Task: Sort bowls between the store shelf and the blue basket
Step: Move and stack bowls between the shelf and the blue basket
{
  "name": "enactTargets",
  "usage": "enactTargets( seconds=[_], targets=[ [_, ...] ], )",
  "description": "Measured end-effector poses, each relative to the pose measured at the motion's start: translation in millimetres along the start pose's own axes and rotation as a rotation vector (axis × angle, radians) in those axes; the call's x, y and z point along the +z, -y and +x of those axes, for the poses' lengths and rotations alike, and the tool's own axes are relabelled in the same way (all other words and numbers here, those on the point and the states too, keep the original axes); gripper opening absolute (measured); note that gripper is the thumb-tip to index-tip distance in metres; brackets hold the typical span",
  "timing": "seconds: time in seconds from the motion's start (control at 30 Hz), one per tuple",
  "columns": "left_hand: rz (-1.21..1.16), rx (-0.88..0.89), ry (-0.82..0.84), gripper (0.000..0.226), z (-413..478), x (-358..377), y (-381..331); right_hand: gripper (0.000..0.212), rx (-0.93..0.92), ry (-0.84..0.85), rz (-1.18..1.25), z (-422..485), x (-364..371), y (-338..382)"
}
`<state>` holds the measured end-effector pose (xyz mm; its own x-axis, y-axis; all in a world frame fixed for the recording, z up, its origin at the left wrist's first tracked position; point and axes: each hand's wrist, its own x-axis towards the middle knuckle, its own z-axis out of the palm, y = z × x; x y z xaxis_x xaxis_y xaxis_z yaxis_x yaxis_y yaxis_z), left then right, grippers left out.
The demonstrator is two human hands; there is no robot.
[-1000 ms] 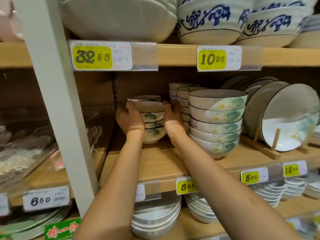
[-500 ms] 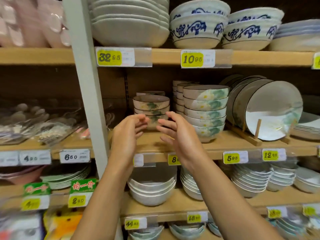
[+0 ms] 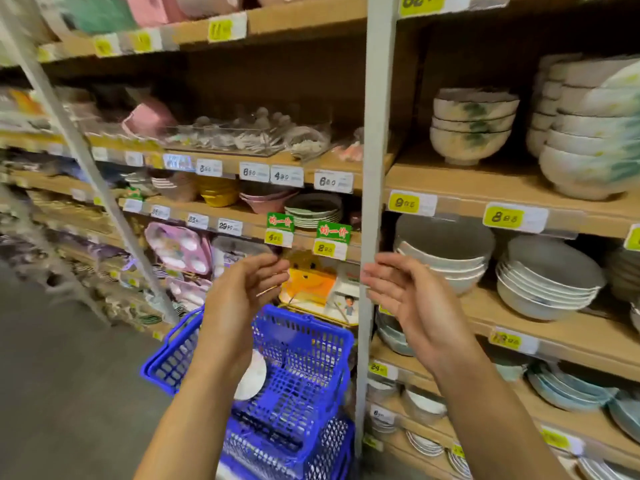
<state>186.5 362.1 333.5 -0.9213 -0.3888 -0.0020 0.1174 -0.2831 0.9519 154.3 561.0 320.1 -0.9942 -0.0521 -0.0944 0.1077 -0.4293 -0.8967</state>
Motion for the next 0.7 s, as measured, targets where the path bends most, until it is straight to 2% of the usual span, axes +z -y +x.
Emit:
enactTargets(
  seconds=[0.27,0.53,0.7],
  targets=[
    [-0.029,-0.068,-0.109,0.028,21,-139,-13,0.02,0.103,0.01,-0.129,-5,94,-103],
    [0.149,-0.231,-0.104,0.026,60,-273,1,0.021,0.294,-0.063,-0.311,11,166,-230],
    [0.26,-0.343,-0.052,0.022,88,-314,23,0.019,0.412,-0.131,-0.382,25,173,-278]
  ],
)
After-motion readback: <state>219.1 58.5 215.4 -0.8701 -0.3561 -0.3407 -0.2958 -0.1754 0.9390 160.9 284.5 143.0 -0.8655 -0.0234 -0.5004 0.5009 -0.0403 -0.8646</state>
